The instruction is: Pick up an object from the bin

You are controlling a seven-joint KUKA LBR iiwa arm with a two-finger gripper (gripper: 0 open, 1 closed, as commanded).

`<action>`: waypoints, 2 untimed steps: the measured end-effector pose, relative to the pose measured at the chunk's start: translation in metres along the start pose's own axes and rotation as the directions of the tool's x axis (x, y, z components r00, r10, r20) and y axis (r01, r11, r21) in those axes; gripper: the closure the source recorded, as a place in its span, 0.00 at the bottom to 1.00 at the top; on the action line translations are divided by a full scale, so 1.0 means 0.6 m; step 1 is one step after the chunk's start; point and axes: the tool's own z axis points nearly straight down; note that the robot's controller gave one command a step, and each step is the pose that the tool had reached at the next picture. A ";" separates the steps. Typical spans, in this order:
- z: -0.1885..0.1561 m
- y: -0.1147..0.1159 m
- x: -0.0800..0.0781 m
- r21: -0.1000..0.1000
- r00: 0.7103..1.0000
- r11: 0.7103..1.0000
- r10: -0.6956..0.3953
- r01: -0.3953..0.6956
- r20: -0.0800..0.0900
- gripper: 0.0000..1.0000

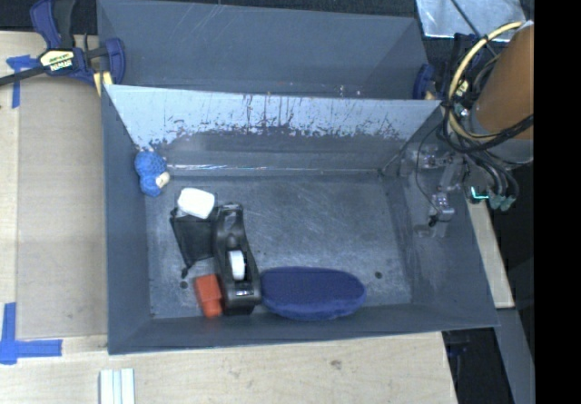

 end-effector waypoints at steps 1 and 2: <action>0.218 0.085 0.058 -0.002 0.994 0.994 -0.106 0.106 -0.002 0.00; 0.212 0.164 0.117 0.004 0.950 0.950 -0.312 0.312 0.010 0.00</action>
Offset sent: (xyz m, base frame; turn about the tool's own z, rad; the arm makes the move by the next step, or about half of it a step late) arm -0.0328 0.0498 -0.1261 -0.1066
